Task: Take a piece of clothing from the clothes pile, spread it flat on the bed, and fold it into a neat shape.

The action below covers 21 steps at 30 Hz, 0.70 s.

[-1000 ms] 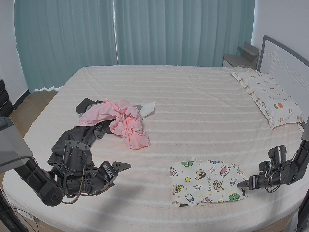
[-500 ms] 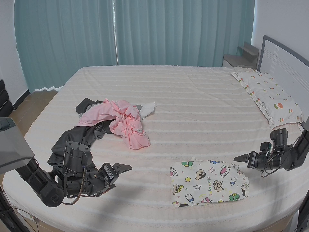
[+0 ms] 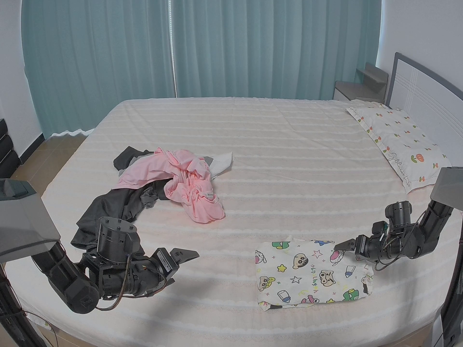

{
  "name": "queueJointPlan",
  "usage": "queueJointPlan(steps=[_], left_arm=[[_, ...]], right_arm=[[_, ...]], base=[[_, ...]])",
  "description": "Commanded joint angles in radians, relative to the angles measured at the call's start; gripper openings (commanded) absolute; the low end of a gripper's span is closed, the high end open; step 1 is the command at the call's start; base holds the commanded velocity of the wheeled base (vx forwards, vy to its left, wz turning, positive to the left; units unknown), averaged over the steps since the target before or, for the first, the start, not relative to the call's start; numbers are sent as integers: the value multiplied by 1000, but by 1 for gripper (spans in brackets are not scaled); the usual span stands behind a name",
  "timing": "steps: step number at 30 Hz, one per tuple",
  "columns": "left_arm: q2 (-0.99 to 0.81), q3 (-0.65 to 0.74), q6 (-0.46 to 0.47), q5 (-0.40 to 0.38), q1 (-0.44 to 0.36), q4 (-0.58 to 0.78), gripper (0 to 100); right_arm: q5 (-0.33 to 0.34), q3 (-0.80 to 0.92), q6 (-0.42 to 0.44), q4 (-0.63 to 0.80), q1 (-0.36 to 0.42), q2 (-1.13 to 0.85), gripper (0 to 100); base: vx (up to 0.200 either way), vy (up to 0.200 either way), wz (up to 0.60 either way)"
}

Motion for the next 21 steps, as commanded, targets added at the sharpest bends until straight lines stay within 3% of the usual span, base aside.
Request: queueJointPlan(steps=[1,8,11,18,21], left_arm=[[3,0,0,0,0,0,100],[3,2,0,2,-5,0,100],[3,2,0,2,-5,0,100],[4,5,1,3,-5,-1,100],[4,5,1,3,-5,0,100]], right_arm=[[0,-7,3,-2,-1,5,0],[-2,-4,16,-2,-21,-4,0],[0,-2,60,-14,-24,-36,0],[-5,50,114,-176,-31,-69,0],[-12,62,114,-181,-38,-63,0]], base=[[0,0,0],[0,0,0],[0,0,0],[0,0,0],[0,0,0]])
